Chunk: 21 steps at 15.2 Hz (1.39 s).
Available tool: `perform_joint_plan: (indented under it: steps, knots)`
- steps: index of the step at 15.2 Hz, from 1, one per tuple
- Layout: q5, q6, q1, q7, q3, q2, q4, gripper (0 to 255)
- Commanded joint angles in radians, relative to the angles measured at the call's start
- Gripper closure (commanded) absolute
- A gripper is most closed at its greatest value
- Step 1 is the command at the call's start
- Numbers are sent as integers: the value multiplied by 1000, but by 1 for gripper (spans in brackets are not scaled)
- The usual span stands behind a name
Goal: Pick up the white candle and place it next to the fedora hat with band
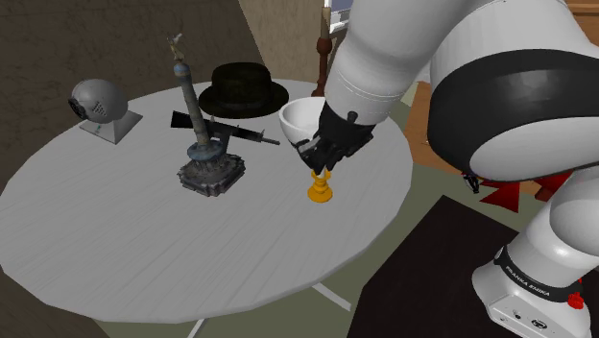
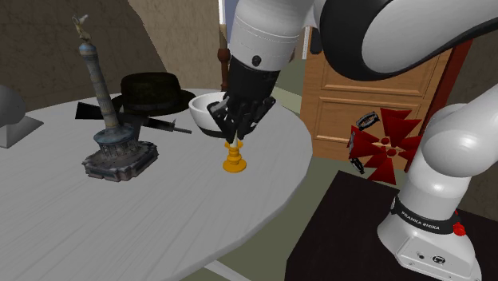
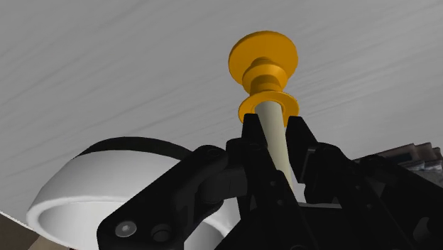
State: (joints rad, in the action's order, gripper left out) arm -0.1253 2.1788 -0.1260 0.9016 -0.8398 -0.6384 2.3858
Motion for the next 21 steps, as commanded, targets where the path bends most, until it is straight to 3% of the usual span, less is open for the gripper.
perform_joint_plan:
  steps: [1,21]
  knots:
    - [2,-22,0,-7,11,-3,-19,255]
    - [32,-273,-15,-63,92,-1,-271,255]
